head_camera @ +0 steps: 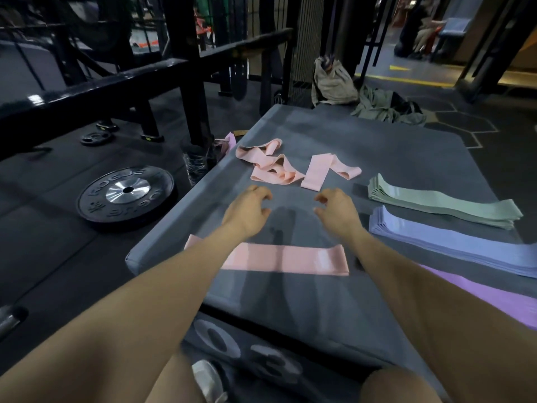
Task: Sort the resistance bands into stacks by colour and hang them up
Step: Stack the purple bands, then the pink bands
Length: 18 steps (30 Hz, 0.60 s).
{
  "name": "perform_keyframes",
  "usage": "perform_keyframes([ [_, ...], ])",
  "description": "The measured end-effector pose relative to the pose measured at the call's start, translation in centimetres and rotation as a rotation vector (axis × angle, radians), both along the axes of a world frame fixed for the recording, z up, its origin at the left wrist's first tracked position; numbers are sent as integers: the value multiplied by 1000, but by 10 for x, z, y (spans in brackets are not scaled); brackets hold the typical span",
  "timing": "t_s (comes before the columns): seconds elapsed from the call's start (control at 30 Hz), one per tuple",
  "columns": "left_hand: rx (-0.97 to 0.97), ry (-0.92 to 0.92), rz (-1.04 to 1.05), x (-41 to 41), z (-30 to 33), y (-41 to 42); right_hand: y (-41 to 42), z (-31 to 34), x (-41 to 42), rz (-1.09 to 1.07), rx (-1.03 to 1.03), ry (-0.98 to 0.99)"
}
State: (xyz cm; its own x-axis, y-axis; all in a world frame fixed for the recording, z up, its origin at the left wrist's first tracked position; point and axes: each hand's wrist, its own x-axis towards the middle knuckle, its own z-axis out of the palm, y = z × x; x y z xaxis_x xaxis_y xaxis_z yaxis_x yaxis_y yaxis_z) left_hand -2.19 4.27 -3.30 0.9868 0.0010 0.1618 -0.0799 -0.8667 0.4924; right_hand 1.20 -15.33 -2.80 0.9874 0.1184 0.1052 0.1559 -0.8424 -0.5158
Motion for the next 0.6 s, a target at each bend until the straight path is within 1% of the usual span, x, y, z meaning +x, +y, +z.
perform_keyframes([
  [0.13,-11,1,-13,51,-3,-16,0,-6,50,-51,36,32],
  [0.23,26,8,-18,84,-10,-27,2,-15,81,-50,-17,39],
  [0.33,0,12,-24,110,-18,-34,4,-23,100,-10,-70,0],
  [0.5,-22,3,-37,126,-25,-35,-1,-36,117,-38,-116,-40],
  [0.6,-71,-21,-36,123,-21,-37,-2,-30,116,-43,-49,-47],
])
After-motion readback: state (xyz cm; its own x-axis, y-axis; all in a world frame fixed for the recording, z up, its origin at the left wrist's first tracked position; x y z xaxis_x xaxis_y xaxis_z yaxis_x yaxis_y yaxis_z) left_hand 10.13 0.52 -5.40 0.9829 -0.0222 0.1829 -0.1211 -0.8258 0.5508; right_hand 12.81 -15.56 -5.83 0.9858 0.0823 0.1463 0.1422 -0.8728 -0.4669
